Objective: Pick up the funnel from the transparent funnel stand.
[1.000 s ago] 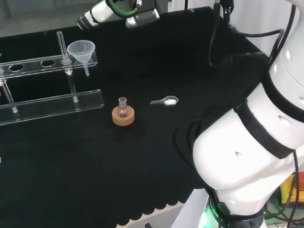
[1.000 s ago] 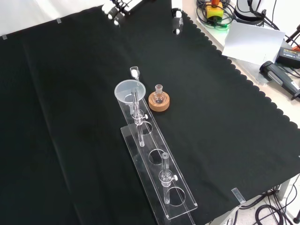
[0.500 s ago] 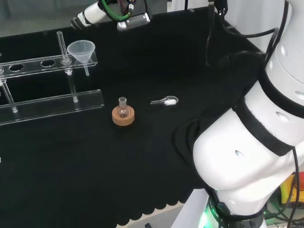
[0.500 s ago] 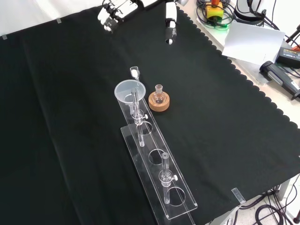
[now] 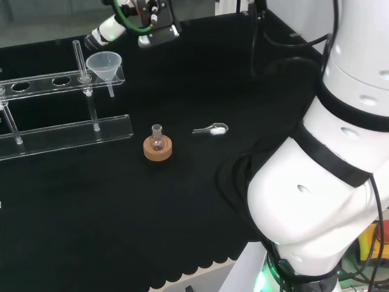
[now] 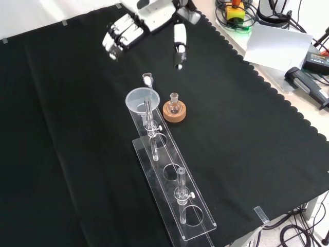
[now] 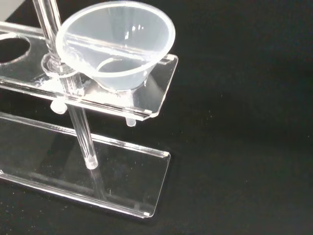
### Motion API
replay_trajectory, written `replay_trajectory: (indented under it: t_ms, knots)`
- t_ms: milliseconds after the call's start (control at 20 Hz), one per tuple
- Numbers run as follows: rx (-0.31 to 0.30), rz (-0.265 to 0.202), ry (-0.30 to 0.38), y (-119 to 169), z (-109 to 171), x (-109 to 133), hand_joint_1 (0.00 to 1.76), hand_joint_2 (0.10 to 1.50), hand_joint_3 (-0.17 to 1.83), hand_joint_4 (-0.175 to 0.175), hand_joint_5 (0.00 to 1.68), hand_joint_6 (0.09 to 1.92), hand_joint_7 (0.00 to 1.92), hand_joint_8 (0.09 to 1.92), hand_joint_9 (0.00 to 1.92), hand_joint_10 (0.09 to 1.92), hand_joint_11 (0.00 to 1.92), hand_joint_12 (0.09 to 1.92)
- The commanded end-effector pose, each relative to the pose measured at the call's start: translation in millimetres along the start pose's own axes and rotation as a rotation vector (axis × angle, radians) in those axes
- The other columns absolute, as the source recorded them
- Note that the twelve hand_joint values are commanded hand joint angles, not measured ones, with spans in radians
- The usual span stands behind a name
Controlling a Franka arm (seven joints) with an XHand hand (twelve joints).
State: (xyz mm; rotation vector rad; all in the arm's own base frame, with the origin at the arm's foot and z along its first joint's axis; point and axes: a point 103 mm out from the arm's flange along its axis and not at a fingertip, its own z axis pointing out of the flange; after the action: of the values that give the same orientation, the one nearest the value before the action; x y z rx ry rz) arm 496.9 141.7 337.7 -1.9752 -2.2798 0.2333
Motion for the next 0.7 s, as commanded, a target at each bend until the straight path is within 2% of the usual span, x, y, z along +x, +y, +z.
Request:
replay_trajectory:
  t_ms: [50,250,450,550,700]
  knots:
    - [0.066,-0.001,-0.036,13.9,15.8,12.4,0.36,0.65,0.01,-0.093,0.00,0.09,0.10,0.31,0.00,0.45,0.00,0.43]
    - [0.127,-0.005,-0.043,19.5,28.3,16.7,0.36,0.65,0.00,-0.094,0.00,0.09,0.01,0.39,0.00,0.36,0.00,0.48]
    - [0.166,-0.009,-0.058,23.3,37.8,19.5,0.37,0.65,0.00,-0.088,0.00,0.09,0.00,0.18,0.00,0.09,0.00,0.46]
    - [0.172,-0.016,-0.067,24.2,42.3,21.8,0.37,0.65,0.00,-0.088,0.00,0.09,0.00,0.11,0.00,0.09,0.00,0.42]
    - [0.186,-0.026,-0.067,24.5,47.2,25.6,0.37,0.65,0.00,-0.091,0.00,0.09,0.00,0.10,0.00,0.09,0.00,0.38]
